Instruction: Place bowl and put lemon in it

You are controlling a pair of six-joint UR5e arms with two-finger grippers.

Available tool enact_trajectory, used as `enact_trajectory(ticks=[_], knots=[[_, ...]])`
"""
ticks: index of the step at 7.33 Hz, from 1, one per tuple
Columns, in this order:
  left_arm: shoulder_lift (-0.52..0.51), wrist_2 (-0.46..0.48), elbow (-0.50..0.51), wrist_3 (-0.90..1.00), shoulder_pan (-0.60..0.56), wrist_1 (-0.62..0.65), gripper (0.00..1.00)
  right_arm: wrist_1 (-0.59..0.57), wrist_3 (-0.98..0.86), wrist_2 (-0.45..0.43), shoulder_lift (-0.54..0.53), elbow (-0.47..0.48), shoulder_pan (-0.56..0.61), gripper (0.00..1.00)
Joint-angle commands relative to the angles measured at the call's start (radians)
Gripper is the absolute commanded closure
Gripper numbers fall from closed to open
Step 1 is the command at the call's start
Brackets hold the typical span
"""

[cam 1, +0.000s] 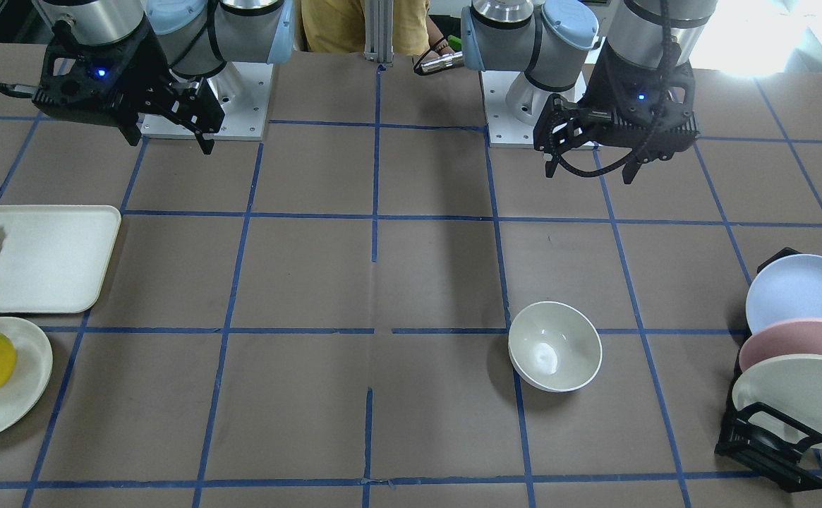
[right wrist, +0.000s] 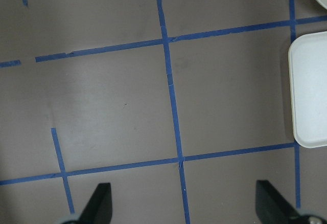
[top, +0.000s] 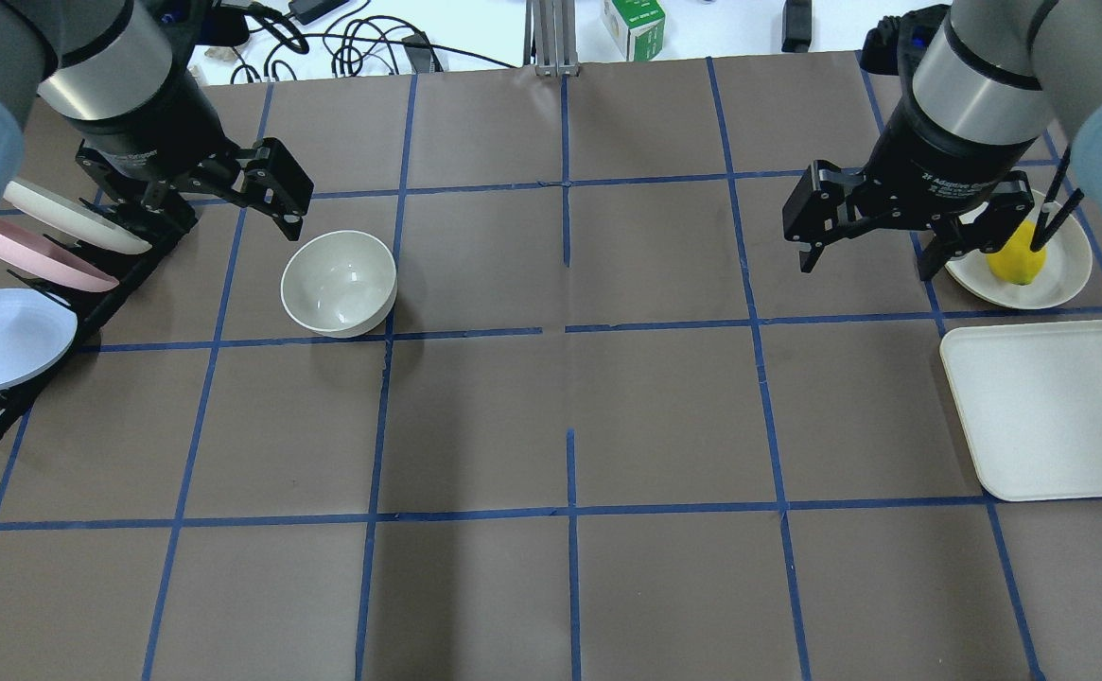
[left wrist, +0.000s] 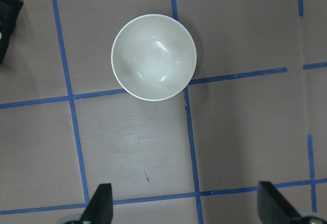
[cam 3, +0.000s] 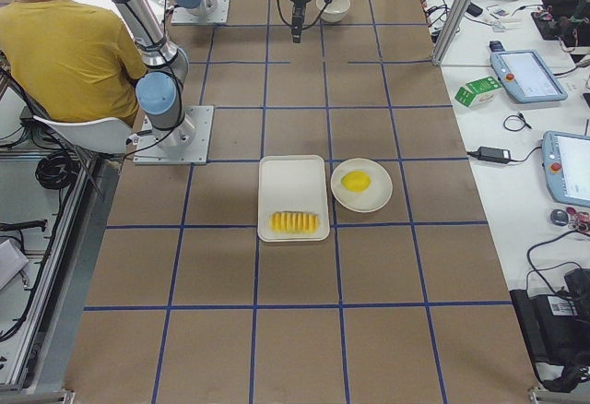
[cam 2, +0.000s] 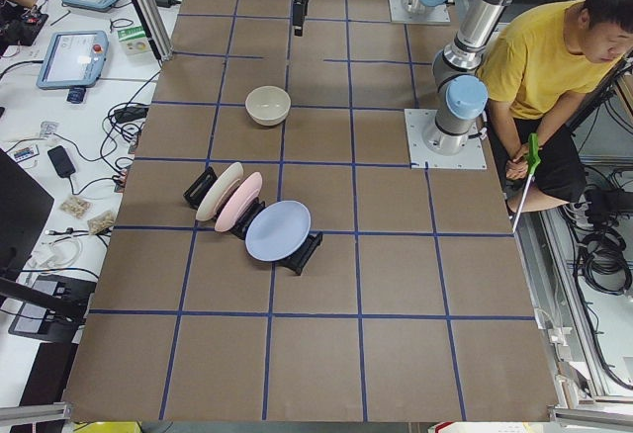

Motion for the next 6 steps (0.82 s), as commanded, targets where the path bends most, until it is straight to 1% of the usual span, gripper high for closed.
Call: enact_trajectory(ticks=[1, 3, 4, 5, 6], knots=[[-0.011, -0.001, 0.001, 0.000, -0.001, 0.001, 0.00, -0.001, 0.000, 0.004, -0.001, -0.003, -0.001, 0.00], [-0.024, -0.045, 0.049, 0.014, 0.023, 0.027, 0.00, -0.006, 0.000, 0.001, -0.001, -0.006, 0.000, 0.00], [-0.075, -0.047, 0.029, 0.049, 0.093, 0.037, 0.00, -0.001, 0.000, -0.010, 0.002, -0.003, -0.005, 0.00], [-0.147, -0.069, 0.026, 0.066, 0.154, 0.088, 0.00, -0.006, -0.003, -0.013, 0.015, 0.003, -0.015, 0.00], [-0.238, -0.092, 0.021, 0.095, 0.161, 0.185, 0.00, -0.018, -0.003, -0.014, 0.028, 0.001, -0.038, 0.00]])
